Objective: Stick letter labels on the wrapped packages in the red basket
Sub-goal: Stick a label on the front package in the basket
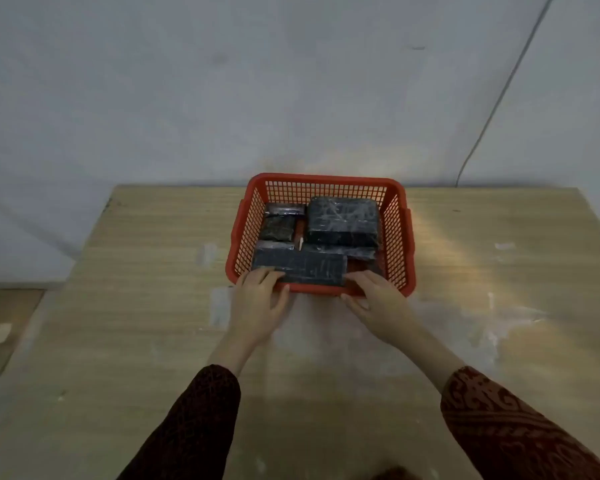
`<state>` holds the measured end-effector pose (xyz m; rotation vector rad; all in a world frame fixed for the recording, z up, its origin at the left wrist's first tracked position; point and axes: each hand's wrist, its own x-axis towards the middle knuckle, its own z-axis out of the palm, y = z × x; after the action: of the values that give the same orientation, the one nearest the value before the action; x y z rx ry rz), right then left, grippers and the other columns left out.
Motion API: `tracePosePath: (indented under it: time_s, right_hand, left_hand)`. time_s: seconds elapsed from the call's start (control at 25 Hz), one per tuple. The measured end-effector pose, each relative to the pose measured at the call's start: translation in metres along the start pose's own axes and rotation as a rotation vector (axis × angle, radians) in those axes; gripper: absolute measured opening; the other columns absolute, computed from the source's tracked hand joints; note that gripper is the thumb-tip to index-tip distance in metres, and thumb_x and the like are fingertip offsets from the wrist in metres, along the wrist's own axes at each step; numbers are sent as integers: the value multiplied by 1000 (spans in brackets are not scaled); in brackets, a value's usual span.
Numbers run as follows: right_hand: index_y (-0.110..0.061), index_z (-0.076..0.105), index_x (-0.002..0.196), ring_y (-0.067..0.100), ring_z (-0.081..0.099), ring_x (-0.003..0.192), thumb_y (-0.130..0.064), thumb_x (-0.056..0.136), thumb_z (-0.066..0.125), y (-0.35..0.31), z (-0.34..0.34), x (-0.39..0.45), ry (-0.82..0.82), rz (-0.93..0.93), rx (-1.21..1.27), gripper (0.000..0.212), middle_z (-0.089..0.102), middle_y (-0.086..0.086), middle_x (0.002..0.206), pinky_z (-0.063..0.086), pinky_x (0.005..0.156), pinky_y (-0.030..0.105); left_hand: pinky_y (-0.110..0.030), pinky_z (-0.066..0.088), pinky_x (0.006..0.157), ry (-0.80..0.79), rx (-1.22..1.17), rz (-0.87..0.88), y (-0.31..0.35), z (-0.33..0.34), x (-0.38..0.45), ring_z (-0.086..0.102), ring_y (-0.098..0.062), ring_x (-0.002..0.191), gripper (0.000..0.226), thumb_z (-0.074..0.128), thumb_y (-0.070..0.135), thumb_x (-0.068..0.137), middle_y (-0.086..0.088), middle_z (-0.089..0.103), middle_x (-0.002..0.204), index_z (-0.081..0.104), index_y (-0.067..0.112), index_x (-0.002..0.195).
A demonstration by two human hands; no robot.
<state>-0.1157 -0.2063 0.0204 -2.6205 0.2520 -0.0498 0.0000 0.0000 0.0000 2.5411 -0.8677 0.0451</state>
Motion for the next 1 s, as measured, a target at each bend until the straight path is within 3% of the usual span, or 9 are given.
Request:
tracePosePath:
  time_s: [0.12,0.2,0.32,0.48,0.56,0.68,0.8,1.0]
  right_hand:
    - [-15,65,106,20,64,84,-32,92,54,-5,13,11,69,20,-31,25,68,2,94,51,68,33]
    - [-16,65,100,18,62,80,-33,93,52,-9,15,19,36,56,-59,22,66,1,88,52,64,34]
    - [-17,64,98,18,63,79,-34,95,47,-9,13,39,-88,57,-17,24,66,0,89,54,65,36]
    - [-20,62,104,18,61,90,-32,93,53,-5,12,67,-174,6,-40,19,65,1,98,54,75,36]
    - [-19,60,114,20,54,103,-31,88,61,-3,10,84,-198,-90,-160,28,58,2,110,51,82,34]
    - [-21,44,132,23,46,116,-43,82,65,-3,12,106,-342,-160,-330,58,48,4,127,47,91,37]
    - [-21,31,140,25,45,118,-47,78,68,-2,19,113,-412,-183,-420,77,45,5,132,47,92,38]
    - [-21,25,144,23,44,116,-45,73,73,1,21,117,-406,-189,-393,89,44,5,131,48,92,37]
  left_hand:
    - [-44,47,92,57,-14,52,-29,0,10,64,-28,101,37,45,33,90,-8,69,102,71,8,100]
    - [-48,42,100,82,13,58,-45,1,16,58,-32,116,35,47,31,92,-12,66,115,71,7,102]
    - [-48,29,113,70,23,79,-61,8,18,37,-32,139,42,42,37,96,-16,55,136,68,7,110]
    - [-46,30,114,101,-38,97,-67,16,19,32,-32,142,47,39,39,98,-18,57,133,69,5,107]
    - [-46,32,113,143,-56,94,-64,18,19,34,-33,140,43,42,36,97,-18,59,130,70,5,105]
    - [-46,33,112,185,-65,95,-66,22,19,36,-34,139,39,45,33,95,-18,62,127,71,4,102]
    - [-47,34,111,195,-70,91,-66,25,20,37,-34,139,39,45,32,95,-18,62,126,71,3,101]
    - [-47,32,113,196,-106,68,-66,27,19,35,-32,140,38,45,32,95,-18,59,131,70,4,103]
